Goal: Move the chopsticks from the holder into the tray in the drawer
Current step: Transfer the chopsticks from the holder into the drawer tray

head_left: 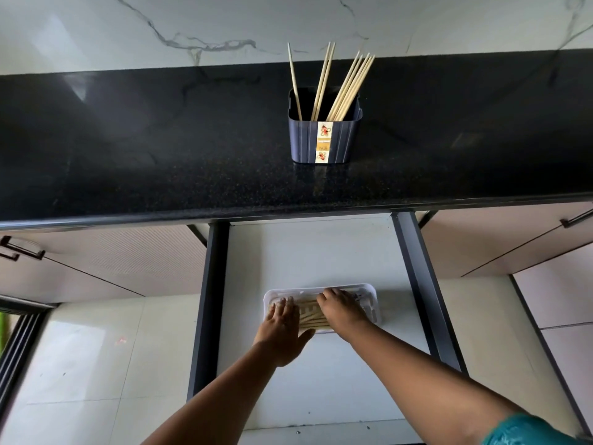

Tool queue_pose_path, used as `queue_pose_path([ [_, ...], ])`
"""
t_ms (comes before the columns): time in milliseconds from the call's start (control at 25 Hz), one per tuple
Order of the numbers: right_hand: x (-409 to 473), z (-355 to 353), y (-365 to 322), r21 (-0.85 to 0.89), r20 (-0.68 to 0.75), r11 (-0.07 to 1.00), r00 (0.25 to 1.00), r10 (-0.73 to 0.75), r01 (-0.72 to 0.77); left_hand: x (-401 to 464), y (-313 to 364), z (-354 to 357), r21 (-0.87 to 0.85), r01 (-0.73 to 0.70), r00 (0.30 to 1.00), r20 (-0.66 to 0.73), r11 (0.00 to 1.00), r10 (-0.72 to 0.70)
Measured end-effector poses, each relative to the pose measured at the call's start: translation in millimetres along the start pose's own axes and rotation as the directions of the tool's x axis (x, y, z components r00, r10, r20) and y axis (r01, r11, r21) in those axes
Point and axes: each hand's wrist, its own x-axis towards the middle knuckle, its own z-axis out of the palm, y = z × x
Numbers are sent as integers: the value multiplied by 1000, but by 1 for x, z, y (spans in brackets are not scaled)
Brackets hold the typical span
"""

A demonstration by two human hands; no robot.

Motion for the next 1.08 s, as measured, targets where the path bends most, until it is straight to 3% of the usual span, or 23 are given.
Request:
queue_pose_path([
  [160,-21,8,16,187,-35,981,997,65,-58,1,-6,5,109,-44,999,-18,993,46],
  [240,-31,14,22,260,41,954,989,144,-150,-2,-1,5,98,-40,998,-38,994,44],
  [360,-42,20,26,223,145,948,969,199,-228,-4,8,8,69,17,999,27,998,-19],
  [440,-50,20,27,216,15,966,990,143,-143,-7,10,5,38,12,1000,17,999,-13],
  [480,-53,19,28,234,-40,971,997,65,-54,-10,11,1,-2,-61,996,-66,998,61],
  [560,-59,20,27,242,-47,962,992,-120,128,-13,10,2,-21,-263,945,-207,965,253],
  [640,-61,21,25,229,-5,958,984,-176,173,-16,11,-2,-13,-323,931,-182,946,315],
  [760,-56,18,24,294,25,955,999,-39,30,-15,14,0,12,-171,976,-137,985,171],
  [920,-55,16,28,270,-26,963,1000,-6,12,-13,14,0,35,-183,954,-235,983,186],
  [1080,-55,22,26,150,117,988,993,29,-47,-6,9,2,100,64,998,4,993,-65],
])
